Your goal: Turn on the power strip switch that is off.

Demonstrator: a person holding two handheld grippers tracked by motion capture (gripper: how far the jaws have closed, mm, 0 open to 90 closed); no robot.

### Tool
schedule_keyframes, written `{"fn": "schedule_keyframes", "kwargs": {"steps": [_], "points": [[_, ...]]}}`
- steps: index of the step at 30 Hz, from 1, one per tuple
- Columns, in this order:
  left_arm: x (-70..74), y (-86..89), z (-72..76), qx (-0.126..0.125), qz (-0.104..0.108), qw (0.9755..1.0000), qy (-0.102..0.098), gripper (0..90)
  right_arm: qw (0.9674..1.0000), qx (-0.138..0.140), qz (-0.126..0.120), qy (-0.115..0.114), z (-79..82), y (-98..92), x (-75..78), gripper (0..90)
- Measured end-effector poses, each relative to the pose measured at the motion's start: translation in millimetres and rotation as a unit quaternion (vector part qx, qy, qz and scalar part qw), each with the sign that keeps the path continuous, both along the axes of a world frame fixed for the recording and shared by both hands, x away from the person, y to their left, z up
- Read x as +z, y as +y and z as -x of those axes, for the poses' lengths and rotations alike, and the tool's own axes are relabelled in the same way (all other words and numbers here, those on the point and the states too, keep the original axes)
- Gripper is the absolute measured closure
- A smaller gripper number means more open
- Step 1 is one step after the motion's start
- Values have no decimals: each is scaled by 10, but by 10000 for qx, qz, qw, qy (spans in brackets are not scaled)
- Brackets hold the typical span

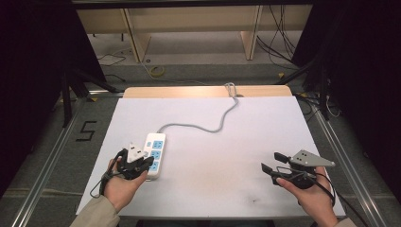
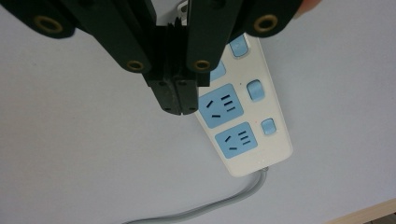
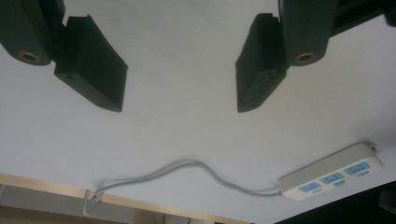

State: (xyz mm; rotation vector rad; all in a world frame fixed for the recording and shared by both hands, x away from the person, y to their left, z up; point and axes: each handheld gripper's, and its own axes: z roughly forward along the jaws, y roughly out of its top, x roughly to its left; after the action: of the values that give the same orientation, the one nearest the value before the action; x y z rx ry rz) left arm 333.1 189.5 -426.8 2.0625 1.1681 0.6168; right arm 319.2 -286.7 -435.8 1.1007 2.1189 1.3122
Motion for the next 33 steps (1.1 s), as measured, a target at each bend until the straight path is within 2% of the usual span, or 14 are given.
{"fn": "schedule_keyframes", "kwargs": {"steps": [33], "points": [[-23, 66, -233, 289, -35, 9995, 88, 898, 10000, 14, 32, 4, -1, 5, -2, 340]]}}
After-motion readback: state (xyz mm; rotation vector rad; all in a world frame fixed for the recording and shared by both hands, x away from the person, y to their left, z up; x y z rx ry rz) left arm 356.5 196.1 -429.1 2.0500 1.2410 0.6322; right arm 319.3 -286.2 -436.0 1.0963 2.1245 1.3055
